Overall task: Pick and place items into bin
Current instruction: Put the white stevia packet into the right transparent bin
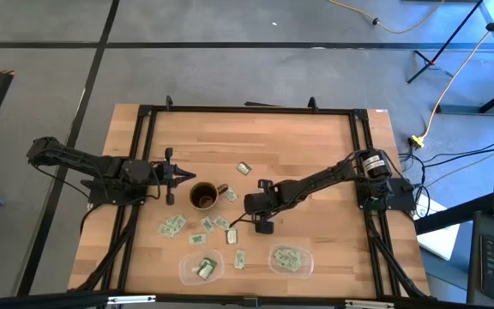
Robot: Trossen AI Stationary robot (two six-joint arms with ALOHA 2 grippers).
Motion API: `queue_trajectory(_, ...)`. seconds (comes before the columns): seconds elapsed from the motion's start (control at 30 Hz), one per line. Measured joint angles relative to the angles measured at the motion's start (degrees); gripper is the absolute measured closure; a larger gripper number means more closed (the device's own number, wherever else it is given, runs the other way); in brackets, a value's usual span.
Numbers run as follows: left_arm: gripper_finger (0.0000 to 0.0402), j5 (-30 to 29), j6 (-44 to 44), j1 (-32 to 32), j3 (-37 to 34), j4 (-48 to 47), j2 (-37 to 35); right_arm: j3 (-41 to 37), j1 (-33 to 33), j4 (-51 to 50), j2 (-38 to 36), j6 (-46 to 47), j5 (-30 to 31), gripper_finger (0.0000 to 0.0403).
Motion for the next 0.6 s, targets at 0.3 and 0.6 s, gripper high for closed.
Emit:
queue_trajectory(0.3, 0.0398, 0.0, 0.0, 0.0, 0.0, 0.0, 0.0, -0.1, 5.3, -5.1, -11.0, 5.5, -0.1, 0.0402)
queue_trajectory(0.6, 0.0397, 0.0, 0.0, 0.0, 0.0, 0.0, 0.0, -0.1, 17.9, -12.6, -16.6, 23.1, -2.4, 0.0402)
